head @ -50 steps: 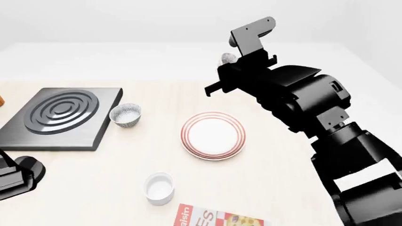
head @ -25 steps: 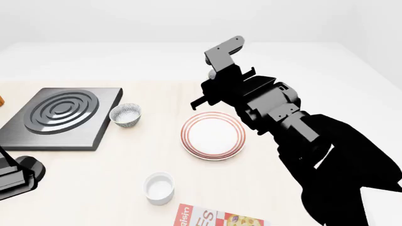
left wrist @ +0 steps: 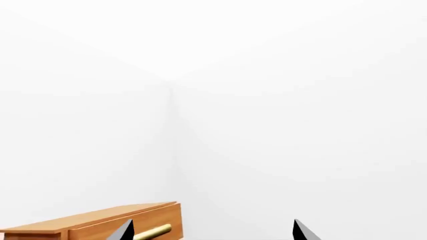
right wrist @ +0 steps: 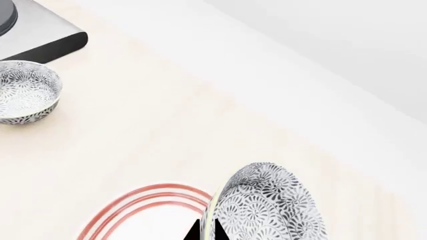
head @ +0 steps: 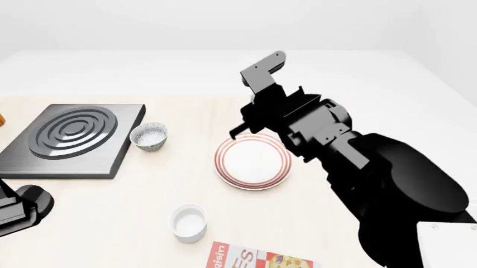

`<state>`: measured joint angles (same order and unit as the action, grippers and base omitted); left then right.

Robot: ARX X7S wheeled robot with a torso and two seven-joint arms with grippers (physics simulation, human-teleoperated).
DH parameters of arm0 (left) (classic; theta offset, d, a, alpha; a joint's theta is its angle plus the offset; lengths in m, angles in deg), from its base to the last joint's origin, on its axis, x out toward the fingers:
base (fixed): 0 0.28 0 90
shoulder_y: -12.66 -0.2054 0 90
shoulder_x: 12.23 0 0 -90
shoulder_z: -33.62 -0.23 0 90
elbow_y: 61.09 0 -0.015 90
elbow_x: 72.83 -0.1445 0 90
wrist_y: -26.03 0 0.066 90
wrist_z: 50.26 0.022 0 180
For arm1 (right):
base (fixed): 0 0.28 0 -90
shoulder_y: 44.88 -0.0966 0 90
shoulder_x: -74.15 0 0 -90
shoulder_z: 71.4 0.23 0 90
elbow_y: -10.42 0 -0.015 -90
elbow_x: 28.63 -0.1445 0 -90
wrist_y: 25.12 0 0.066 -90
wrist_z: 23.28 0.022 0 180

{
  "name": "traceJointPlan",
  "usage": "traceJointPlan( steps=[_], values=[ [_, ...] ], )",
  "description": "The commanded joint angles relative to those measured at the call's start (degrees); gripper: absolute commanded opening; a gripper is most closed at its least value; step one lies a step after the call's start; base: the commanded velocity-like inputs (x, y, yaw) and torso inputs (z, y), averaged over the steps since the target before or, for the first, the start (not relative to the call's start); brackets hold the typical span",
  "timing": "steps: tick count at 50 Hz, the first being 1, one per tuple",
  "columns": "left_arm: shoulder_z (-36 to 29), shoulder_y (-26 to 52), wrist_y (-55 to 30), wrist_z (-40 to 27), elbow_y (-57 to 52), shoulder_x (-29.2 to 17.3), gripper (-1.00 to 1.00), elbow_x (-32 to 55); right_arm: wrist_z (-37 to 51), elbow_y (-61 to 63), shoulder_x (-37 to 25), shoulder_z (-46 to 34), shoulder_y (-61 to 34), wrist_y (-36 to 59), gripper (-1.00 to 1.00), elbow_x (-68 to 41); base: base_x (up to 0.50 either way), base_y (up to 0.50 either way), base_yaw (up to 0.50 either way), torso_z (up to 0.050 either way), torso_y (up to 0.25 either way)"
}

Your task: Pick the akita bowl next to the cookies box and place it on the plate.

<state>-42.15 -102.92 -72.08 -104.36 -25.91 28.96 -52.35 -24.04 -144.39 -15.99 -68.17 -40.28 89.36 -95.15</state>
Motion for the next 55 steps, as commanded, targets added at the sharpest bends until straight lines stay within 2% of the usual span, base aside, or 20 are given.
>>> traceJointPlan(
  steps=[1, 31, 40, 55],
  values=[
    [0.36, -0.29, 0.1, 0.07, 0.05, 0.21, 1.0, 0.12, -0.45, 0.84, 0.14, -0.2, 0.51, 0.32, -1.0, 2.03, 0.0, 0.0, 0.0, 0.0, 0.0],
    [1.97, -2.0, 2.47, 1.2, 0.16, 1.01, 1.0, -0.37, -1.42, 1.8, 0.14, -0.54, 1.36, 0.21, -1.0, -0.04, 0.0, 0.0, 0.0, 0.0, 0.0],
    [1.79, -2.44, 1.84, 0.84, -0.71, 0.91, 1.0, -2.95, -1.41, 1.82, 0.14, -0.56, 1.61, -0.06, -1.0, -0.35, 0.0, 0.0, 0.0, 0.0, 0.0],
    [2.63, -2.65, 1.55, 0.67, -1.09, 1.19, 1.0, -2.61, -1.48, 1.55, 0.14, -0.58, 1.63, 0.19, -1.0, -0.72, 0.0, 0.0, 0.0, 0.0, -0.237]
  ],
)
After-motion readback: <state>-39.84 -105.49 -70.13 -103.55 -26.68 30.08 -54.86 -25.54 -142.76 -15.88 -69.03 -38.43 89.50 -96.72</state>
